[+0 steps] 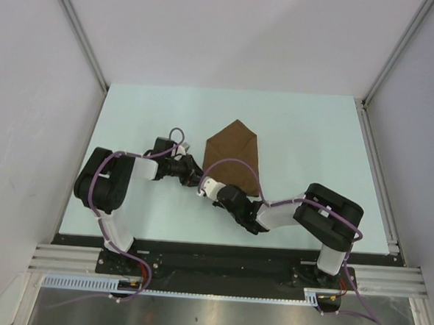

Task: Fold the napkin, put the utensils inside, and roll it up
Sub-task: Roll the napkin with the utensil

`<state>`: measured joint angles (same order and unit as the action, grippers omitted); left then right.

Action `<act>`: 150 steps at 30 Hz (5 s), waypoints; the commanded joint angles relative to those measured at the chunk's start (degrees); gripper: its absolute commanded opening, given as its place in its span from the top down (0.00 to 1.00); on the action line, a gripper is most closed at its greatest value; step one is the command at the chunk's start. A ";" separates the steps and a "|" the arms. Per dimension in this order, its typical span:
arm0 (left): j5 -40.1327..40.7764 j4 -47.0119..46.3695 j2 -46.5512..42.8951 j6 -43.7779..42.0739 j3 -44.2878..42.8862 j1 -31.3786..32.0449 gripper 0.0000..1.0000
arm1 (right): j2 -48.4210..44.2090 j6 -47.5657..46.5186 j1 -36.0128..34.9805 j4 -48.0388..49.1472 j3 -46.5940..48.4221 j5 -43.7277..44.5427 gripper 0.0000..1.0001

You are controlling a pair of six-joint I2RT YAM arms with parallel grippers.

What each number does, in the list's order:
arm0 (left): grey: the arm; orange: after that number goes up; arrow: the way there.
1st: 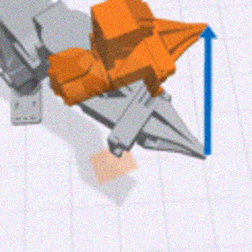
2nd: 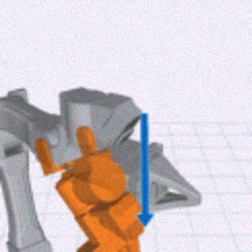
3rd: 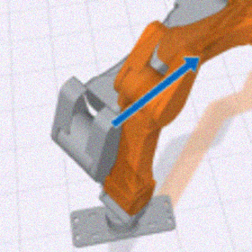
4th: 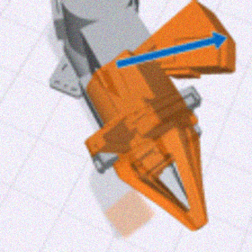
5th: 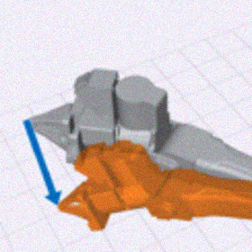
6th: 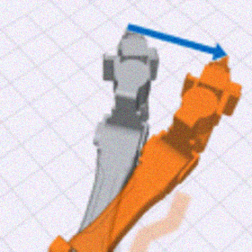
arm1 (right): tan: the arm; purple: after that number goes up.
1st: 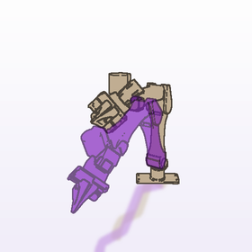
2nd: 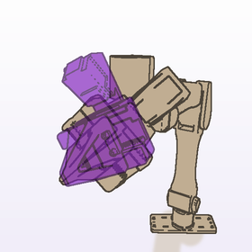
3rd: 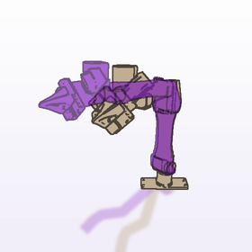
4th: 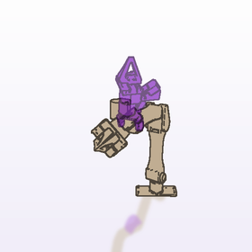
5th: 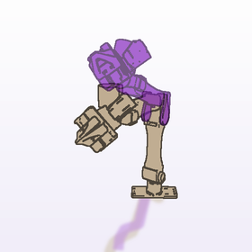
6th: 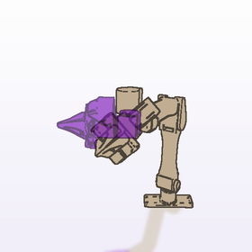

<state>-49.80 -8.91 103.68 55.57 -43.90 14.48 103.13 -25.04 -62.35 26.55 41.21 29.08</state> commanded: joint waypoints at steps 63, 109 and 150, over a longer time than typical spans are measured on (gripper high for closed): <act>22.73 -5.84 -25.99 -23.67 9.27 17.42 0.30 | 30.99 17.57 34.13 -65.04 54.76 -71.44 1.00; 37.95 -32.49 -4.55 -24.64 12.53 13.21 0.35 | 20.89 26.18 37.30 -50.81 42.73 -73.38 0.53; 32.76 -13.31 -19.13 -17.70 9.53 6.70 0.15 | 1.45 25.13 26.59 -24.52 21.72 -53.87 0.38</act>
<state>-14.26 -21.78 81.45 35.05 -32.40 21.89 103.85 3.14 -33.26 -0.43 63.51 -28.58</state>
